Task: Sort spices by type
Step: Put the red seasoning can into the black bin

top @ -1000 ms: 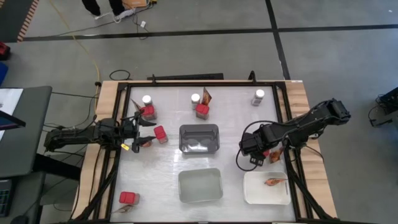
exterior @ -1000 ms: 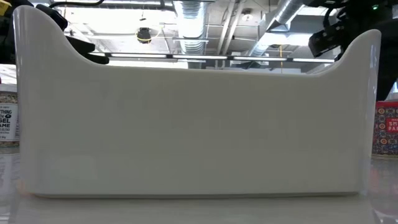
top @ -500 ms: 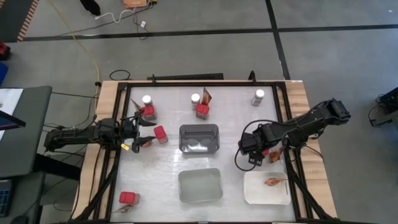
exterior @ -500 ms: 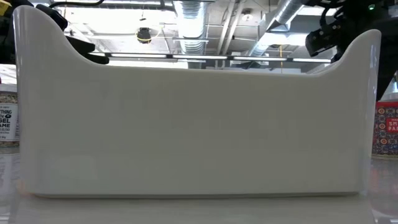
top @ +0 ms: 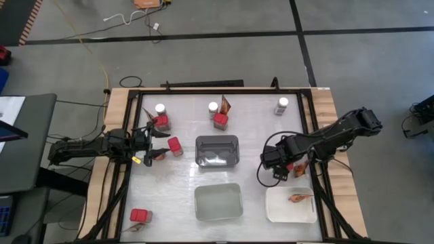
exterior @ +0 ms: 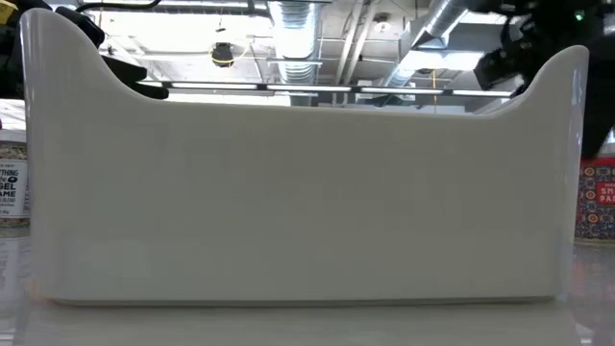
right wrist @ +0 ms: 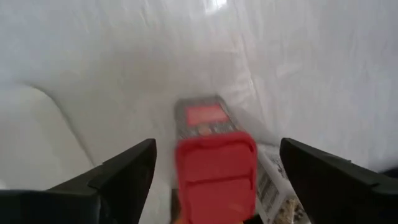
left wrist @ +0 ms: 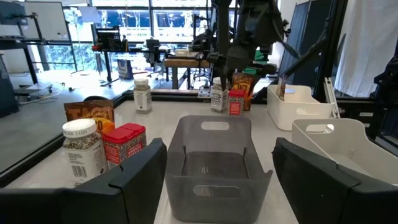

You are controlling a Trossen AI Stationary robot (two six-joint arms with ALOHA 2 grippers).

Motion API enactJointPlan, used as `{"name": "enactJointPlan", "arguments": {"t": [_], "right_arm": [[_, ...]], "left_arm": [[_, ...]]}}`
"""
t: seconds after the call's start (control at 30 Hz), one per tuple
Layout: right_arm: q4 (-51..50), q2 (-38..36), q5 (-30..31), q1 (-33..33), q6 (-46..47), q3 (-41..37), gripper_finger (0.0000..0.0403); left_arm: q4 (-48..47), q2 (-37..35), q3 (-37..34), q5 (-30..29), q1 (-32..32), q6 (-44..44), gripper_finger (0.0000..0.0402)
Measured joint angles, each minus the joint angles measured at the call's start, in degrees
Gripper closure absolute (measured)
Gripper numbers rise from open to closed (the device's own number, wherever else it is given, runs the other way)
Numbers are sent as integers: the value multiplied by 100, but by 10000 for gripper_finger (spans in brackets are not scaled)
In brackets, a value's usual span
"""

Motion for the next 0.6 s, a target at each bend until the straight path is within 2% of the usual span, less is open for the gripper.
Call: {"name": "enactJointPlan", "arguments": {"t": [0.37, 0.47, 0.6], "right_arm": [[-36, 2, -324, 0, 1, -516, 41], [-42, 0, -353, 0, -22, -516, 74], [-38, 2, -413, 0, -49, -516, 147]], "left_arm": [[0, 2, 0, 0, 0, 0, 120], [0, 0, 0, 0, 2, 0, 120], [0, 0, 2, 0, 0, 0, 120]]}}
